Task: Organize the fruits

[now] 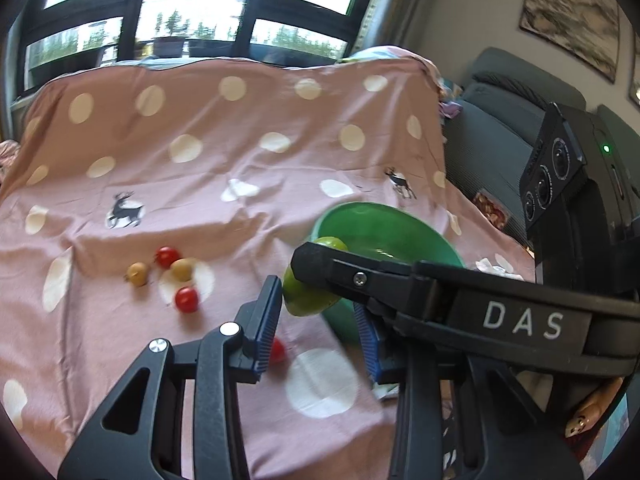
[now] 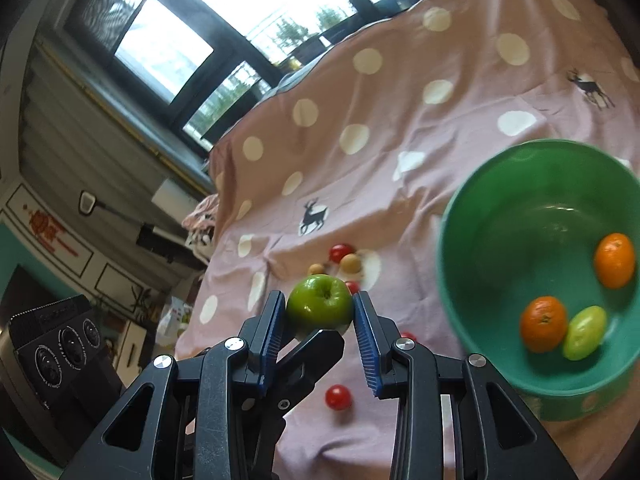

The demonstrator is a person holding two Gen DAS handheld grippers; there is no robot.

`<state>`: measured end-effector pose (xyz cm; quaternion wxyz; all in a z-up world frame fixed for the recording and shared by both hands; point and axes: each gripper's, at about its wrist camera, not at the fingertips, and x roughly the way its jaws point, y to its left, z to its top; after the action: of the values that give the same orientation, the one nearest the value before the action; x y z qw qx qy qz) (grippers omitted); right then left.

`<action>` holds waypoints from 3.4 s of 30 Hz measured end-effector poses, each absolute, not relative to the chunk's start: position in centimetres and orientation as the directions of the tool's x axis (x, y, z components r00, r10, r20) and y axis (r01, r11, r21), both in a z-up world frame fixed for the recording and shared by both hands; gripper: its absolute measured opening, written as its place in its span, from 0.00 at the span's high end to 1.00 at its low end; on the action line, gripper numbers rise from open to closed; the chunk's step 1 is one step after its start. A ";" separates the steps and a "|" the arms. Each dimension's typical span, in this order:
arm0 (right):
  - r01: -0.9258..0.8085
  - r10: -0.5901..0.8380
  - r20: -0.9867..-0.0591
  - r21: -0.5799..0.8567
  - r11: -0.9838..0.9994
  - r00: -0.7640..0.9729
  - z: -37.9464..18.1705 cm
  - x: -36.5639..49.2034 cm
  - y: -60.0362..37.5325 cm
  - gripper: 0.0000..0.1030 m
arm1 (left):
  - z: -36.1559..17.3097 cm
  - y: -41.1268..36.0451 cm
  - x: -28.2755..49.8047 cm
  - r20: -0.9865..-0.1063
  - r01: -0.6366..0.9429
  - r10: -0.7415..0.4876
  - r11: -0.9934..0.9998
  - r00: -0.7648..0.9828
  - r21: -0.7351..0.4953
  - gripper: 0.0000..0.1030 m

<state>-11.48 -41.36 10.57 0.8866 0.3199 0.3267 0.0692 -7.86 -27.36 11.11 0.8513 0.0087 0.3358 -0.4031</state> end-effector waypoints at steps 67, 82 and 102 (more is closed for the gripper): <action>0.548 0.004 -0.730 0.517 0.657 0.684 6.1 -15.3 -52.3 0.63 | 6.1 -40.7 -7.8 -0.701 0.798 -0.702 0.493 0.130 -0.346 0.61; 0.590 -0.161 -0.711 0.411 0.695 0.684 8.5 -15.7 -51.2 0.62 | 9.4 -32.3 -7.0 -0.683 0.672 -0.656 0.667 0.323 -0.323 0.21; 0.355 -0.096 -0.700 0.235 0.905 0.708 10.4 -10.8 -41.2 0.50 | 4.1 -17.4 -3.9 -0.770 0.256 -0.311 0.947 0.558 -0.197 0.07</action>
<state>-10.82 -41.24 10.42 0.9064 0.1794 0.3615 -0.1245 -3.90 -17.44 4.10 0.8820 -0.0310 0.4419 -0.1606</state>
